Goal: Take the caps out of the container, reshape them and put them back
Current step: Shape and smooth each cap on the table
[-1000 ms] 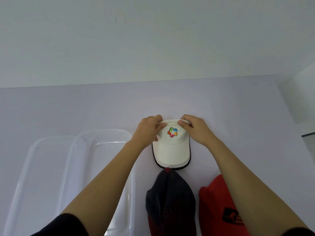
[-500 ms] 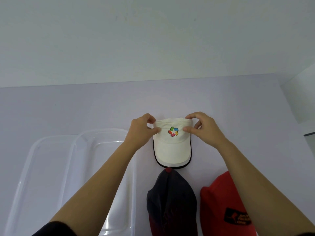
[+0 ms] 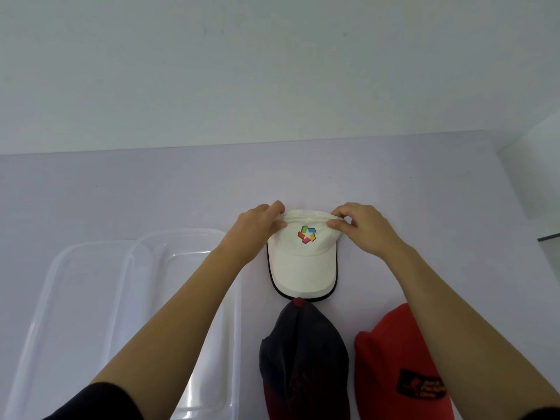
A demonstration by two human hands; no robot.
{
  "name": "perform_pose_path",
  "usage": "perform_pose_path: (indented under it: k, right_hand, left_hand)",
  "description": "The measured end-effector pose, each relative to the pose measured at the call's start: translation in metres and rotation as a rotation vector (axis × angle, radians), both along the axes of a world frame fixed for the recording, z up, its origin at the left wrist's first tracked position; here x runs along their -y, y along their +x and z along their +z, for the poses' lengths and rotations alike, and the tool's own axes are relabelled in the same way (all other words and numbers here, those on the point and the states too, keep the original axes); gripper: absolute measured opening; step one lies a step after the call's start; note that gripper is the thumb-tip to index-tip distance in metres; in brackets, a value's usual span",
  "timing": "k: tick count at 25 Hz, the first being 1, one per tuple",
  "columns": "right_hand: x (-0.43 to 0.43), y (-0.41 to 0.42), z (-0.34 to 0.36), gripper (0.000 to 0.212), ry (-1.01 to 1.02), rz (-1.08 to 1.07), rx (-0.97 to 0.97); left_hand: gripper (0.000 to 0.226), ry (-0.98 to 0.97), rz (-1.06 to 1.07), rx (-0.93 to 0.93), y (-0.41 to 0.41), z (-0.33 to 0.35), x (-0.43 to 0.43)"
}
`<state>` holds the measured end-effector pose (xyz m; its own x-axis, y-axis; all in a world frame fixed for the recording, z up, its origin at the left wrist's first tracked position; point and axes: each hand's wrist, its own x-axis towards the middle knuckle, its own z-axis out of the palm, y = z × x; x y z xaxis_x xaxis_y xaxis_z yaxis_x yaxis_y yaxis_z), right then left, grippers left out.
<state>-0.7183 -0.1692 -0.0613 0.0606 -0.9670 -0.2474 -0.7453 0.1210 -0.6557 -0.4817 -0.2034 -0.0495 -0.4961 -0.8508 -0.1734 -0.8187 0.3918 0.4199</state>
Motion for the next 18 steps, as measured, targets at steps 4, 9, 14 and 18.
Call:
perform_pose_path:
  k: [4, 9, 14, 18]
  right_hand:
    - [0.000, 0.003, 0.007, 0.024, -0.021, 0.017, -0.107]
    - [-0.002, 0.023, 0.009, 0.042, -0.020, -0.014, 0.136]
    - [-0.008, 0.042, 0.004, 0.026, -0.060, -0.078, 0.157]
    - [-0.002, 0.041, 0.000, 0.019, -0.039, -0.025, 0.081]
  left_hand:
    - [0.029, -0.012, 0.011, 0.109, -0.002, 0.001, 0.002]
    - [0.044, 0.258, 0.358, -0.454, -0.022, 0.013, -0.021]
    - [0.031, 0.091, 0.374, -0.416, -0.032, -0.001, -0.031]
    - [0.025, 0.043, 0.285, -0.292, -0.035, -0.004, -0.024]
